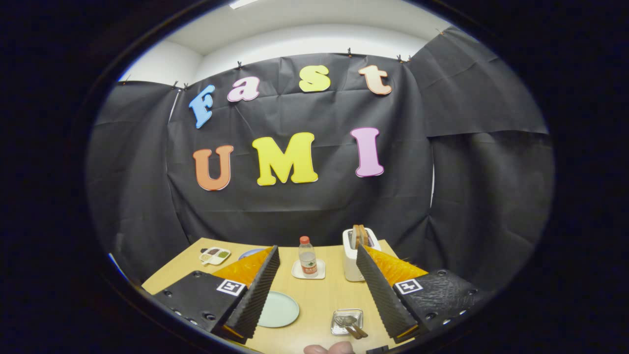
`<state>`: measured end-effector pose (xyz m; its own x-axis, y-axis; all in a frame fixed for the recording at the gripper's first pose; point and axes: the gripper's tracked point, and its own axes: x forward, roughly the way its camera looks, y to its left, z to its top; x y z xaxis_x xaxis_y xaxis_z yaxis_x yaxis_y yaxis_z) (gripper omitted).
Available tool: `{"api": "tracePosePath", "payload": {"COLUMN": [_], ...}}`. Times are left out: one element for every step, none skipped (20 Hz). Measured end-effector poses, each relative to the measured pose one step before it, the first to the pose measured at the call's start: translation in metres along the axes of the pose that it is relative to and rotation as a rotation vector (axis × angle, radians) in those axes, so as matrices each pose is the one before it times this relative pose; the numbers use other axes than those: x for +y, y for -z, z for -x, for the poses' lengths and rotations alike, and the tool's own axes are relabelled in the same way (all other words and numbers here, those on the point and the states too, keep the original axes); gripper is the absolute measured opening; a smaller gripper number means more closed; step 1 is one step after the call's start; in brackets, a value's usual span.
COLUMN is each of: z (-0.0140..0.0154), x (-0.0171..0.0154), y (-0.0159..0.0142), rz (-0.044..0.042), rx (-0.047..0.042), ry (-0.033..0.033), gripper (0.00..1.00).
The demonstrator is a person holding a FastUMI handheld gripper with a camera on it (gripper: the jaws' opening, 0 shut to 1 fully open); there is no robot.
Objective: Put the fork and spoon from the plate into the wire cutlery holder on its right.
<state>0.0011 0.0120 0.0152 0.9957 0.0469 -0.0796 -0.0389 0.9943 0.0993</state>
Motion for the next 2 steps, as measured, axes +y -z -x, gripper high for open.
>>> {"api": "tracePosePath", "payload": {"z": [-0.00068, 0.00042], "x": [0.00065, 0.00069], "y": [0.00043, -0.00038], "rz": [0.00102, 0.00240], "rx": [-0.00042, 0.00104], "ry": [-0.00027, -0.00087], "gripper": [0.94, 0.94]}}
